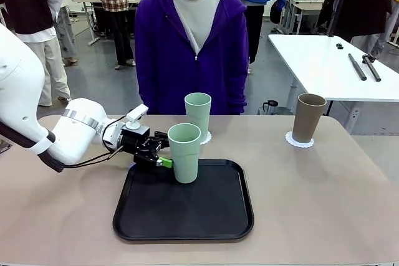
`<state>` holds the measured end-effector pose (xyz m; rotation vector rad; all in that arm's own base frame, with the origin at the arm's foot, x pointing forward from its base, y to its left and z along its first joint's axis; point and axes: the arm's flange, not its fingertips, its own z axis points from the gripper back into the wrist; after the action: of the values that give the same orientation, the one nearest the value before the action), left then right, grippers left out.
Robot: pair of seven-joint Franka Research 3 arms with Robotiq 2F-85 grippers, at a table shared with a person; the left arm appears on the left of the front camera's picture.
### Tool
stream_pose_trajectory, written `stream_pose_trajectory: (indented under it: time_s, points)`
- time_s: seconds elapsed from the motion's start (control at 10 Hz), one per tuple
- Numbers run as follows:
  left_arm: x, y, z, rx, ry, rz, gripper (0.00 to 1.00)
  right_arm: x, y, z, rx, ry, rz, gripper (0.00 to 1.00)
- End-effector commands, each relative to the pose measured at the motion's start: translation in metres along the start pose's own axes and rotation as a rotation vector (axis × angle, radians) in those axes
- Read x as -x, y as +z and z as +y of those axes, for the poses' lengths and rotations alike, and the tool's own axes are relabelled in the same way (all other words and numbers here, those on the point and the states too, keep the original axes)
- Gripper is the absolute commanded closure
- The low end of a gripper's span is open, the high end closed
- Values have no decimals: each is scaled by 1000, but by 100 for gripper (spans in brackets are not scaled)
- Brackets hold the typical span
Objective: Place coasters on the table and set cups on them.
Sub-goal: Take one Reusable plastic cup from the Flat Tray and place it on a coaster set by the human.
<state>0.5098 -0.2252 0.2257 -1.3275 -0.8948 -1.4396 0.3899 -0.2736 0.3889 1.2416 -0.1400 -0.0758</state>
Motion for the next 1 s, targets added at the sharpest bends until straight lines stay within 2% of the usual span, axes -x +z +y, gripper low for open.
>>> stream_pose_trajectory:
  time_s: [0.0,0.9]
  points:
    - [5,-12,10,2,-12,1,0,-1,1,1,-5,3,7,0]
    - [14,-51,6,54,-6,30,0,-1,1,1,-5,3,7,0]
